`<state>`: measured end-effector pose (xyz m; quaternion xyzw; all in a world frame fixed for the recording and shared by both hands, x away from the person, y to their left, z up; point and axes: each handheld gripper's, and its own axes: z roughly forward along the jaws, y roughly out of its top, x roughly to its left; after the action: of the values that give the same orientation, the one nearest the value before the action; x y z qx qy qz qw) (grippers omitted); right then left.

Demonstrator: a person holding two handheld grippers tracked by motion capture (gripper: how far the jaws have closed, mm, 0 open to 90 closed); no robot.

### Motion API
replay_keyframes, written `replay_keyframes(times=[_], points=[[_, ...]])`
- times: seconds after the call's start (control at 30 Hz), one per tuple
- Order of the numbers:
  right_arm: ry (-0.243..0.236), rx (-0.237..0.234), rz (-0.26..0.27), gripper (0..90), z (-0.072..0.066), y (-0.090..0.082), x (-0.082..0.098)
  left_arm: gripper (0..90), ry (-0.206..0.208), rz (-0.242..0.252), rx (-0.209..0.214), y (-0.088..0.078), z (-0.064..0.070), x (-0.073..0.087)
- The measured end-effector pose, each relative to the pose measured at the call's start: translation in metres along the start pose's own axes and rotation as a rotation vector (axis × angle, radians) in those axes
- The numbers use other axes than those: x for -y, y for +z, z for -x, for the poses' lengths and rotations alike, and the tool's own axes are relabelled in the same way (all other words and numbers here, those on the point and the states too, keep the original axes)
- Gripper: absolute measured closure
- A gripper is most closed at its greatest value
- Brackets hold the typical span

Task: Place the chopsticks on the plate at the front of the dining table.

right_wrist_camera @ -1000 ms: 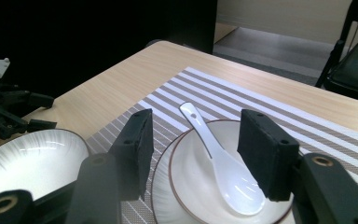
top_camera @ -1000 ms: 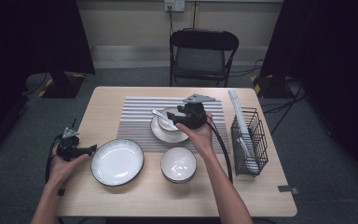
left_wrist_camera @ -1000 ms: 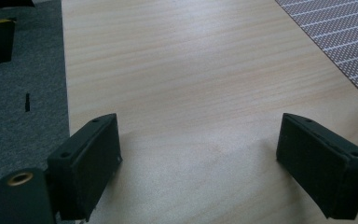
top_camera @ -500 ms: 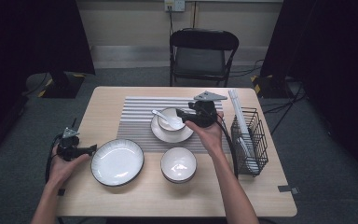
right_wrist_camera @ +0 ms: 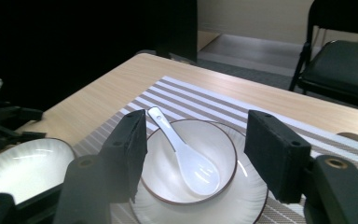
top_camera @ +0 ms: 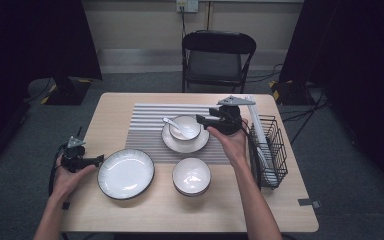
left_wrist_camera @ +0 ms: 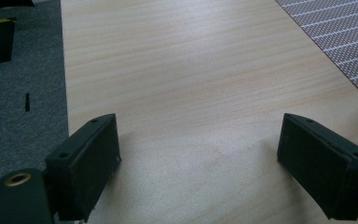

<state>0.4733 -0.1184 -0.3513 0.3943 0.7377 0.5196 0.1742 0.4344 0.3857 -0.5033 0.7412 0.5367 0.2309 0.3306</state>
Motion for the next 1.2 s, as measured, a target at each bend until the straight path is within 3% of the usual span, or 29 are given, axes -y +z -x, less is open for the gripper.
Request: replay_keyframes(times=[0.23, 0.77, 1.2], points=[[0.010, -0.013, 0.004, 36.7, 0.007, -0.009, -0.001, 12.3, 0.000, 0.000, 0.000, 0.000, 0.000, 0.000], [0.051, 0.031, 0.044, 32.5, 0.029, -0.040, 0.001, 12.3, 0.000, 0.000, 0.000, 0.000, 0.000, 0.000], [0.069, 0.080, 0.057, 36.4, 0.049, -0.057, 0.003, 12.3, -0.001, 0.001, 0.000, 0.000, 0.000, 0.000]])
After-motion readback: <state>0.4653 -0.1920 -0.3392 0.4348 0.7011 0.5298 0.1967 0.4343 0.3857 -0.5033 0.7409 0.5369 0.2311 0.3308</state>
